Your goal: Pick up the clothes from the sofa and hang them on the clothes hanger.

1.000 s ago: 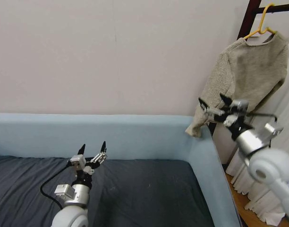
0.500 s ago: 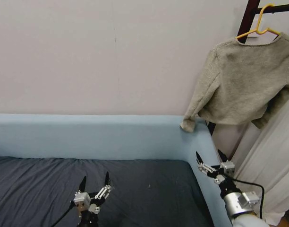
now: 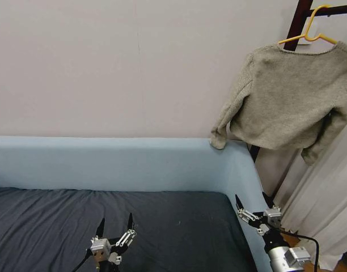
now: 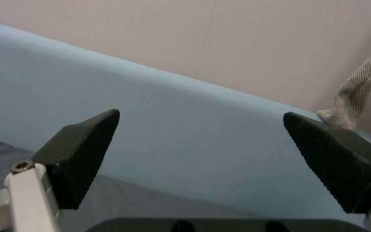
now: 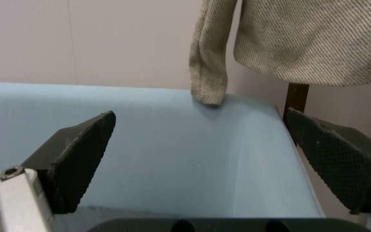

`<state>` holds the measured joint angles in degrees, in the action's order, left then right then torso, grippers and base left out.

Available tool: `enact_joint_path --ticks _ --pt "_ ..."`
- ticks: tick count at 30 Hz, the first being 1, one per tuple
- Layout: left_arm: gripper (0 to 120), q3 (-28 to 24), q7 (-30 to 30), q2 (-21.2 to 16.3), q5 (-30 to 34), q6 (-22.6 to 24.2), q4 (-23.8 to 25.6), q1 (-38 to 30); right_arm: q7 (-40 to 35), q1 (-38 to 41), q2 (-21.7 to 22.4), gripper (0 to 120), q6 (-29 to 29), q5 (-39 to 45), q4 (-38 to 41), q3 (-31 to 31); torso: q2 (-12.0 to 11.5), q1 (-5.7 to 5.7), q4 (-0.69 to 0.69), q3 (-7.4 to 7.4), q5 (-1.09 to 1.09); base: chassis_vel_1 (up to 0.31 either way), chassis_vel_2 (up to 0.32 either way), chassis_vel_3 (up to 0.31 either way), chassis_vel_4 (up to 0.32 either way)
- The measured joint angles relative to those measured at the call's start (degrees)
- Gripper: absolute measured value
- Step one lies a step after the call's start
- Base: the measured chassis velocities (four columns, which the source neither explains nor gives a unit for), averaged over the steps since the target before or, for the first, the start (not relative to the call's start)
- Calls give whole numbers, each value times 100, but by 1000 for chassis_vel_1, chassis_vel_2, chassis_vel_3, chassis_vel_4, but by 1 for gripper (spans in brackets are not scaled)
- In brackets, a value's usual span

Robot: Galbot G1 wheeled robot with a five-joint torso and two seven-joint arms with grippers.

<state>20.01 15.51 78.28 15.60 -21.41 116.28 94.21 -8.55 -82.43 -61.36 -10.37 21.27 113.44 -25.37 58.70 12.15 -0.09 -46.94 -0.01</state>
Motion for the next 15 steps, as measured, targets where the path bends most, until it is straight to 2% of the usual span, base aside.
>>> enact_joint_path --ticks 15 --pt "100 -2 2 -11 13 13 4 -13 0 29 15 100 18 27 -1 15 0 0 0 0 0 0 0 0 0"
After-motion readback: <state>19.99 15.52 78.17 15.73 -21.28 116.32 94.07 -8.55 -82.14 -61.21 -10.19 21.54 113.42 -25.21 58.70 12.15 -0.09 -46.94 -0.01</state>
